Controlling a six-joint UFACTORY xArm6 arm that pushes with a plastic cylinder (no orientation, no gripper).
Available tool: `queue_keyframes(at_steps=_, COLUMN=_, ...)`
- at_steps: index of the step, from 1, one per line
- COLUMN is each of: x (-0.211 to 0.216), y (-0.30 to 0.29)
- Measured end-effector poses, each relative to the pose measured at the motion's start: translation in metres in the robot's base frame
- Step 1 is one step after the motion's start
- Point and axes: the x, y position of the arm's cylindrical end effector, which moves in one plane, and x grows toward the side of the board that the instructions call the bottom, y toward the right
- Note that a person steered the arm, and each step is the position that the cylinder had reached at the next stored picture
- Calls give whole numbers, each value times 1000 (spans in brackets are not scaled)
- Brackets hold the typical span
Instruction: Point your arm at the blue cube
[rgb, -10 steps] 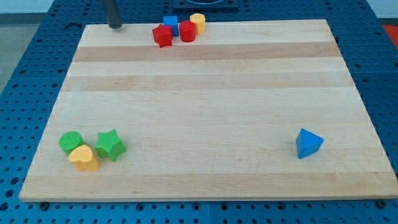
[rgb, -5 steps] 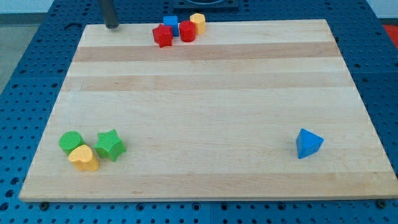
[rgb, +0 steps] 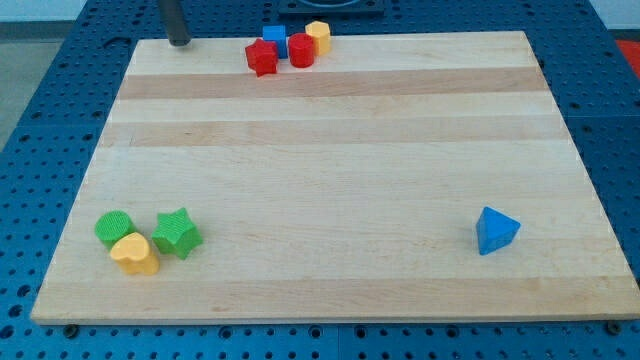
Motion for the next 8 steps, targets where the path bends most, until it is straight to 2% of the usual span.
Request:
queue_keyframes(at_steps=4, x=-1, y=77)
queue_keyframes(at_steps=8, x=8, y=118)
